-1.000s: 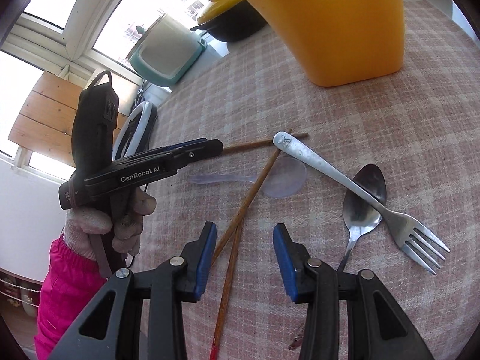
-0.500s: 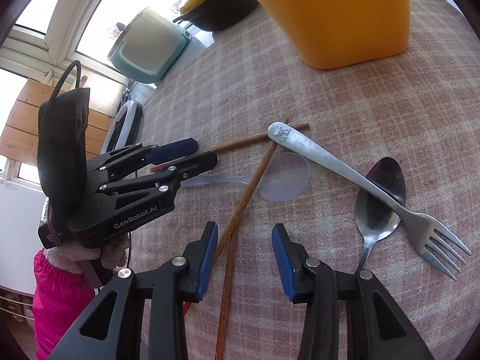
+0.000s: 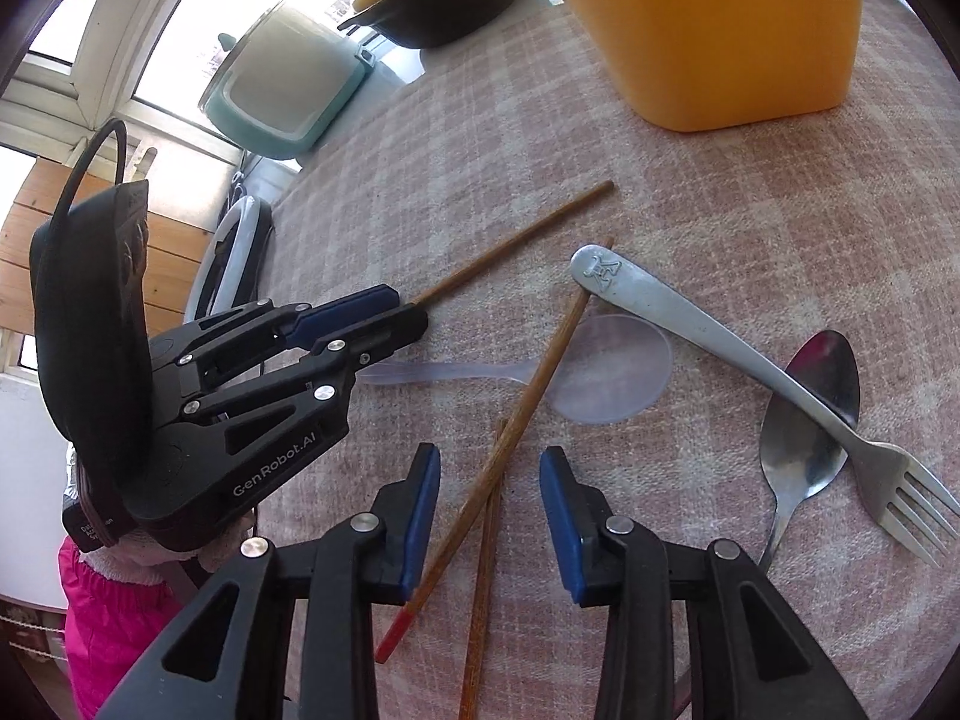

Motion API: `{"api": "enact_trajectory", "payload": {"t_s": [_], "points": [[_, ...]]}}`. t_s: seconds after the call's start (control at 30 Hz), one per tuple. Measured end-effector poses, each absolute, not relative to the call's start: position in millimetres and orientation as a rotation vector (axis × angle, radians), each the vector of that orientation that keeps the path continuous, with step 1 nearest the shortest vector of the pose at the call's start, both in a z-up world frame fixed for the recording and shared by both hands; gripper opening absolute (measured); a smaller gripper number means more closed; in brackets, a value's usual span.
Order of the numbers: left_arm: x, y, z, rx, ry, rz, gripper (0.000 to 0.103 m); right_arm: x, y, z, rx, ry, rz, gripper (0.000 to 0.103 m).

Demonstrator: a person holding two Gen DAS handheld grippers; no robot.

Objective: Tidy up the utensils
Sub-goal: 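Close the right tool on a wooden chopstick while the left tool grasps a red-tipped chopstick, then lift both held chopsticks upright and carry them over the yellow container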

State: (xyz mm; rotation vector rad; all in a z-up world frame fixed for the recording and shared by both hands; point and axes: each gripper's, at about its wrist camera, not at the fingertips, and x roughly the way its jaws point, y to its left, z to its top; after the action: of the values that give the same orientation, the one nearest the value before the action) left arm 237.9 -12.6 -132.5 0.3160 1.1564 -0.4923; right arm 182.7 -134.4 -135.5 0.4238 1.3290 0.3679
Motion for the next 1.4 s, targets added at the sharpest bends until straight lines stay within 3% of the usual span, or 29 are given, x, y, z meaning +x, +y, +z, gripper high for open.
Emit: {"api": "enact_trajectory", "payload": {"t_s": [0.33, 0.8, 1.07, 1.4], "points": [[223, -2, -131, 0.290, 1.147, -0.442, 0.012, 185, -127, -139, 0.347, 1.351, 0.371, 0.007], [223, -18, -131, 0.347, 1.161, -0.409, 0.011, 175, -150, -141, 0.334, 1.367, 0.441, 0.004], [240, -5, -130, 0.206, 1.159, -0.402, 0.004, 169, -160, -131, 0.333, 1.337, 0.454, 0.004], [220, 30, -101, 0.031, 1.067, -0.387, 0.004, 162, -164, -110, 0.305, 1.271, 0.491, 0.004]]}}
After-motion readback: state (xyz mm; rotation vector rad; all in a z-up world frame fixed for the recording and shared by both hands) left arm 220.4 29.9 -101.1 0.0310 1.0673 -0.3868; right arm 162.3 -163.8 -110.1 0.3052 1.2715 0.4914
